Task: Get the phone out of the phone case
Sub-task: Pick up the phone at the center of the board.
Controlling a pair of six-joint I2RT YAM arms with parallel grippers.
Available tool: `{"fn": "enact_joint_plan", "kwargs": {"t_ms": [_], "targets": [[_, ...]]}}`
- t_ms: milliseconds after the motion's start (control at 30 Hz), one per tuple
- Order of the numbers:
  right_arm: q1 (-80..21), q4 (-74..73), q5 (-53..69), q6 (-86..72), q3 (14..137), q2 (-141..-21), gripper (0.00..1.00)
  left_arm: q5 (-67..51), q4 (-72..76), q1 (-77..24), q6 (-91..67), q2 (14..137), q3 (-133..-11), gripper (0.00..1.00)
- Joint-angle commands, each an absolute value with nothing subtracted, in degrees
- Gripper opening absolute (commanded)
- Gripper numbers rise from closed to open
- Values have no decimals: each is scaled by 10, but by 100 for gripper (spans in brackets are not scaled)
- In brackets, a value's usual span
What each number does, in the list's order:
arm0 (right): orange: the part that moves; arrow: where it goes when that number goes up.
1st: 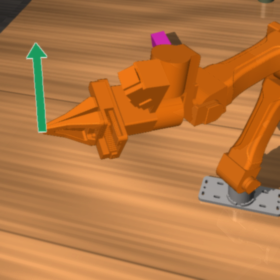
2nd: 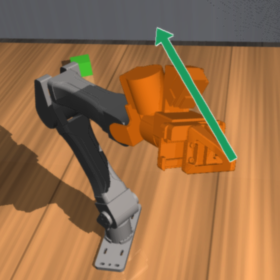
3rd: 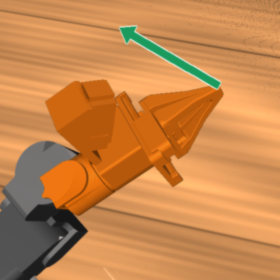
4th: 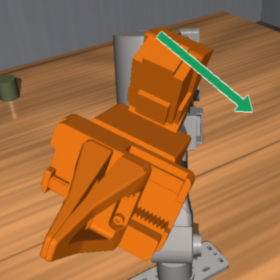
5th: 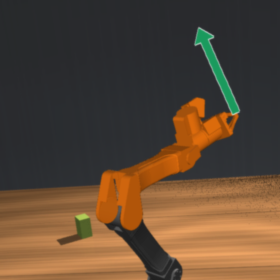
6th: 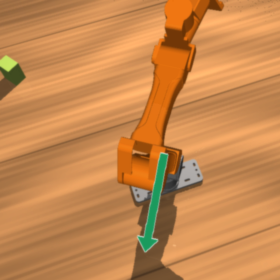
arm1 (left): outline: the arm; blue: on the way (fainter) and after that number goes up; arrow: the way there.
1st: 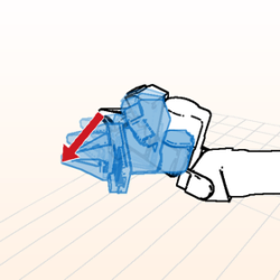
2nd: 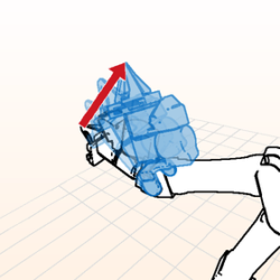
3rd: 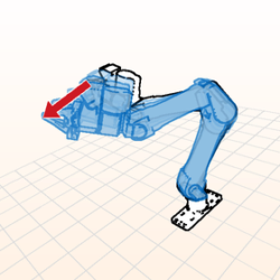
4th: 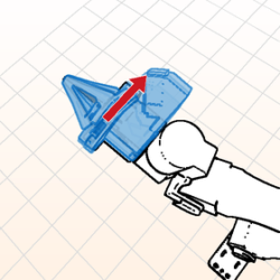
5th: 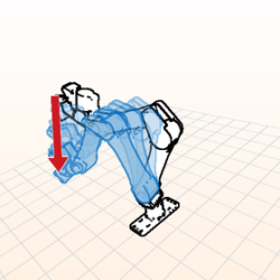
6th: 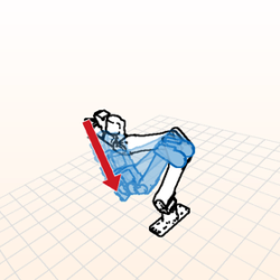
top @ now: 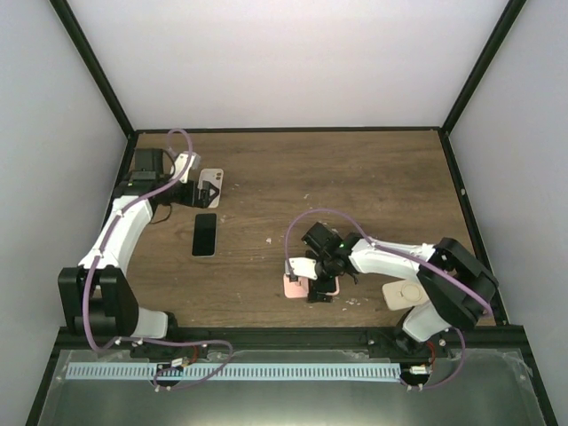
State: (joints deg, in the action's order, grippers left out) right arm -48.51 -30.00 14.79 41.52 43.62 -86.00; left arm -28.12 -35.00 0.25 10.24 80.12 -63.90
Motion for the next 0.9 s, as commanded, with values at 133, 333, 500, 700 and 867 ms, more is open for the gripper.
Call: {"fn": "enact_joint_plan", "kwargs": {"t_ms": [133,333,500,700,867], "targets": [[-484,-253,101,417,407,-883,100,-295,-310,-2,113,757,-615,100],[-484,-250,94,419,403,-891,87,-305,-329,-3,144,749,-619,100],[-484,-261,95,410,430,-893,71,-334,-365,-4,182,755,-625,100],[-480,-287,145,380,484,-882,61,-355,-423,-4,253,730,-632,100],[-452,-321,238,339,554,-897,59,-355,-495,-5,355,694,-634,100]]}}
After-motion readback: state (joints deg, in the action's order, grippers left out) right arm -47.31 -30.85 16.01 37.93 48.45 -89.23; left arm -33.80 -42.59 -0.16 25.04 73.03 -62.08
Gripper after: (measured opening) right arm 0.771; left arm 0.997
